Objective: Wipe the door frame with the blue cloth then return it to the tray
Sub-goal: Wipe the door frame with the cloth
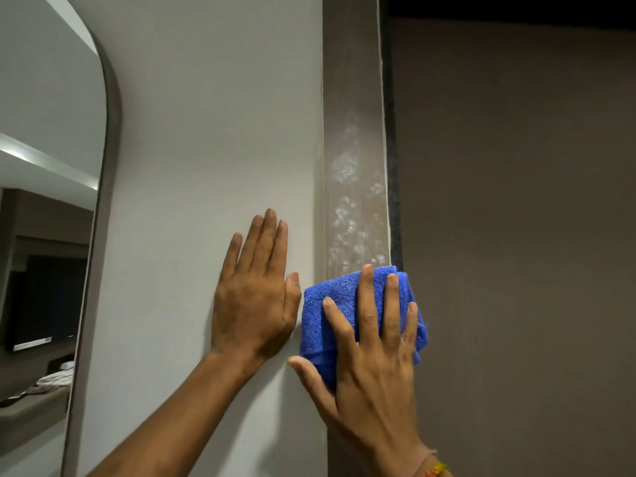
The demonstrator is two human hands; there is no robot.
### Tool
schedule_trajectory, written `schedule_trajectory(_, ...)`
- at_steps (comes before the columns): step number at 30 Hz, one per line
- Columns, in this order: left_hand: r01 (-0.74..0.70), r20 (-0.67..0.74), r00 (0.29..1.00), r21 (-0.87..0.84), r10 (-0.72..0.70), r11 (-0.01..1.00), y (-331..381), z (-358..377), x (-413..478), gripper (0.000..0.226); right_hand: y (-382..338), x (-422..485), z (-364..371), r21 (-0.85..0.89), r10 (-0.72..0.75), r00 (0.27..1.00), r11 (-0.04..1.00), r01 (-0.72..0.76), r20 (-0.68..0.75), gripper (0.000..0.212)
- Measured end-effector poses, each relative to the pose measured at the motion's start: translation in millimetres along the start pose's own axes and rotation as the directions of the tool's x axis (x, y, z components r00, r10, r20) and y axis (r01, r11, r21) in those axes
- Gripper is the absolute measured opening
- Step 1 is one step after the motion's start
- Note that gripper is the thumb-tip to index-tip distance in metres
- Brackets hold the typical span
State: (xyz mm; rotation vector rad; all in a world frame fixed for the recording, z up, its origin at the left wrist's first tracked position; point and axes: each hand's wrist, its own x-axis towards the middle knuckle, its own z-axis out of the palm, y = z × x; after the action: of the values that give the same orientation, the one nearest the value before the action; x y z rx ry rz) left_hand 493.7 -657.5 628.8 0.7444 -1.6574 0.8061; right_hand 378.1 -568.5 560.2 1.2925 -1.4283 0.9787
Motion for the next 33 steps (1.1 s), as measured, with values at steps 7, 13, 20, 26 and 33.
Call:
schedule_trajectory(7,-0.014,-0.022,1.0,-0.001,0.014,1.0,-0.8,1.8,-0.1,0.062,-7.6,30.0,6.6,-0.129,0.056,0.995,0.989,-0.066,-0.081,0.063)
schedule_trajectory(13,-0.017,-0.022,1.0,0.005,0.017,1.0,-3.2,4.7,-1.3,0.063,-10.0,56.8,0.8,-0.091,0.077,0.992,0.992,-0.086,-0.103,0.064)
schedule_trajectory(20,-0.015,-0.017,1.0,0.003,0.015,1.0,-1.2,1.5,-1.8,0.062,-7.0,13.8,5.2,-0.112,0.051,0.999,0.992,-0.052,-0.005,0.067)
schedule_trajectory(26,-0.015,-0.001,1.0,0.017,0.015,1.0,-0.7,-0.1,-0.4,0.061,-4.6,92.1,-14.3,-0.051,0.029,0.999,0.998,-0.03,-0.031,0.067)
schedule_trajectory(33,-0.005,0.008,1.0,0.019,0.005,1.0,-1.3,-0.1,-0.8,0.062,-3.7,68.6,-13.8,-0.031,0.038,0.999,0.999,-0.039,-0.031,0.065)
